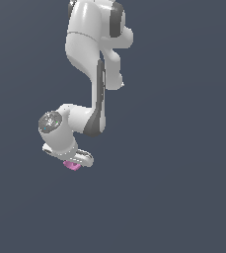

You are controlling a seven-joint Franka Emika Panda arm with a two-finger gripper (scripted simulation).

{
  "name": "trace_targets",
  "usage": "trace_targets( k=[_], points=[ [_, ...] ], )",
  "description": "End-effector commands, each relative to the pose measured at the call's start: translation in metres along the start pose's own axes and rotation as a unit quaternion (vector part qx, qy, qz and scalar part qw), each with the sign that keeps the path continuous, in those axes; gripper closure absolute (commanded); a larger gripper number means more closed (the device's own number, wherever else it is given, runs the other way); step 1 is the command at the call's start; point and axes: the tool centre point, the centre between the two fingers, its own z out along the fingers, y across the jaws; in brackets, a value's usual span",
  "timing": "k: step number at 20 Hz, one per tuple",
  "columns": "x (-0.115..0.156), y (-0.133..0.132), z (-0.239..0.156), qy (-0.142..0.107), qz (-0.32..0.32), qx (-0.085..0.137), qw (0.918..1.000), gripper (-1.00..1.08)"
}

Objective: Pick up the object and move it to a goal position.

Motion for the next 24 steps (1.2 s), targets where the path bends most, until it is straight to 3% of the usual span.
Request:
trace_targets(
  k=[1, 13, 24],
  points=[
    [-0.001, 0.003, 0.002, -0.001, 0.001, -0.001, 1.0000, 1.08],
    [-0.016, -0.023, -0.011, -0.001, 0.001, -0.001, 1.0000, 1.08],
    [-0.067, -0.113, -0.058, -0.001, 0.001, -0.001, 1.0000, 1.08]
  ],
)
